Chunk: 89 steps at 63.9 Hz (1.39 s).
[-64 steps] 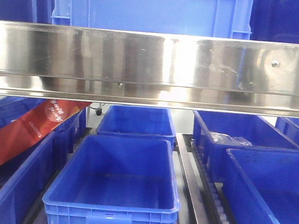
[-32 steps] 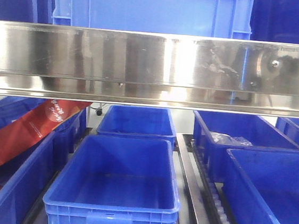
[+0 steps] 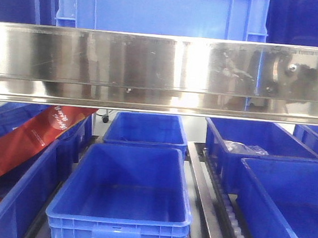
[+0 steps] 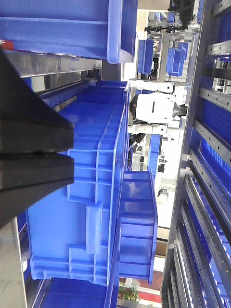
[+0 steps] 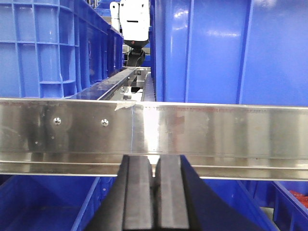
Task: Place valve from conveyor to right shelf box
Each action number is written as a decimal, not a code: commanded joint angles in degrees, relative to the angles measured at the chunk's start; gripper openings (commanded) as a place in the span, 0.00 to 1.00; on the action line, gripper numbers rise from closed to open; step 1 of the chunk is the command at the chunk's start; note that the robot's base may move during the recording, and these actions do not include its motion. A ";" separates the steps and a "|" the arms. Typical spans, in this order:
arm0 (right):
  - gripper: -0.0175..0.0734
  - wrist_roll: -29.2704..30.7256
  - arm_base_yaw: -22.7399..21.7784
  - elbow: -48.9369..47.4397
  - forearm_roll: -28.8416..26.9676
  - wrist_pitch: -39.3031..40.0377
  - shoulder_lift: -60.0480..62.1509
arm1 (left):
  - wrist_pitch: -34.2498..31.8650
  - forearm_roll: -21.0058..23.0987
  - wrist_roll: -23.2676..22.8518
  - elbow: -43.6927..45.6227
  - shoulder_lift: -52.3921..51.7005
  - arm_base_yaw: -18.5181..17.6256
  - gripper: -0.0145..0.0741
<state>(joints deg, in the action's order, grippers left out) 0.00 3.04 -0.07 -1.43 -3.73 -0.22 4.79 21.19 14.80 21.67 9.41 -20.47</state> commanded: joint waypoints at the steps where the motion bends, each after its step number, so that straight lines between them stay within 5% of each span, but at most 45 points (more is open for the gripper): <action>1: 0.01 0.00 0.09 0.07 -0.01 1.38 0.22 | -0.74 0.15 -0.02 0.04 -0.28 -0.20 0.04; 28: 0.01 0.00 0.09 0.07 -0.01 1.38 0.22 | -1.04 -0.33 0.07 0.04 -0.52 -0.09 0.04; 36: 0.01 0.00 0.09 0.07 -0.01 1.38 0.22 | -9.22 -4.72 0.07 -2.47 -0.52 0.51 0.04; 40: 0.01 0.00 0.09 0.07 -0.01 1.38 0.22 | -14.34 -9.09 0.07 -5.13 -0.78 2.59 0.04; 45: 0.01 0.00 0.09 0.07 -0.01 1.38 0.22 | -16.11 -9.36 -1.06 -9.02 -1.59 6.41 0.04; 55: 0.01 0.00 0.09 0.07 -0.01 1.38 0.22 | -7.75 -18.66 -14.13 -15.21 -5.72 16.97 0.04; 62: 0.01 0.00 0.09 0.07 -0.01 1.38 0.22 | -3.76 -19.04 -14.46 -18.60 -9.41 21.19 0.04; 89: 0.01 0.00 0.09 0.07 -0.01 1.38 0.22 | -2.72 -19.42 -11.17 -21.67 -9.41 13.34 0.04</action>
<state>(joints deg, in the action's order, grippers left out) 0.00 3.04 0.03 -1.43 -3.48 -0.22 2.41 2.11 2.05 -0.13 0.31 -6.47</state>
